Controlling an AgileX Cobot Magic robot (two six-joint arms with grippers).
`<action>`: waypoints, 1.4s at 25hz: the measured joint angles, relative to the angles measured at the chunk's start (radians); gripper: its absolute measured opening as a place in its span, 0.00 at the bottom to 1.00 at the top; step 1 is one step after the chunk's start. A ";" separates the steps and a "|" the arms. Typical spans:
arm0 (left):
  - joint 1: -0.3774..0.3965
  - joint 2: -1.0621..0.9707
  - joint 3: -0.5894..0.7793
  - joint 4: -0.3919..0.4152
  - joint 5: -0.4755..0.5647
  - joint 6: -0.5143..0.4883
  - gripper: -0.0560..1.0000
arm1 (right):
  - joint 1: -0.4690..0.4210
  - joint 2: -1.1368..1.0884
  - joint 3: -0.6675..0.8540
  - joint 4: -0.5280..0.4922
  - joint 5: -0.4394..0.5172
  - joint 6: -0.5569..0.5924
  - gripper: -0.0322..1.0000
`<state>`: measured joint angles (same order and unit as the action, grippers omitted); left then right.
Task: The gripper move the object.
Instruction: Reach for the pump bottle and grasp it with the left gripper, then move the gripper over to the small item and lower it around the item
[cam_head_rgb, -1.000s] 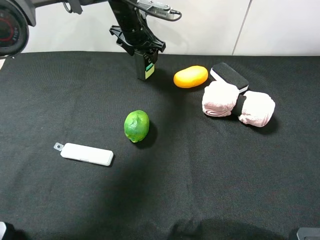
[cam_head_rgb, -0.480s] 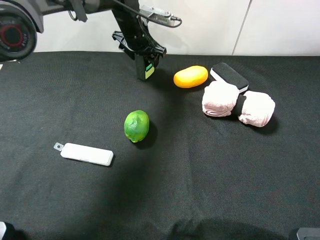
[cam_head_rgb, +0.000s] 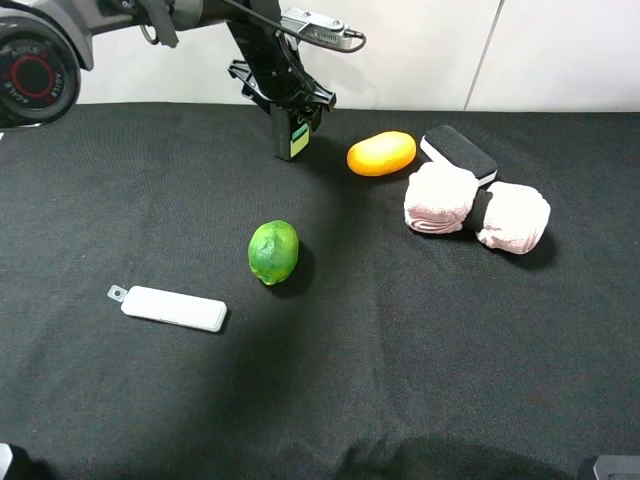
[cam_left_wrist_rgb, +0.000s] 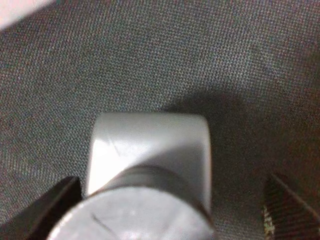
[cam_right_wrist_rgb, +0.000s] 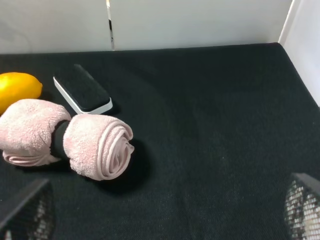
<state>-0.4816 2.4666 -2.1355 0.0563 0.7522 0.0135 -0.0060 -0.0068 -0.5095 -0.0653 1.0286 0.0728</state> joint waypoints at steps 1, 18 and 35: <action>0.000 0.001 0.000 0.000 -0.008 0.000 0.78 | 0.000 0.000 0.000 0.000 0.000 0.000 0.70; 0.000 0.004 0.000 0.000 0.020 -0.034 0.61 | 0.000 0.000 0.000 0.000 0.000 0.000 0.70; 0.000 0.004 -0.007 0.005 0.030 -0.037 0.48 | 0.000 0.000 0.000 0.000 0.000 0.000 0.70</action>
<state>-0.4816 2.4708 -2.1426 0.0615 0.7821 -0.0235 -0.0060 -0.0068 -0.5095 -0.0653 1.0286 0.0728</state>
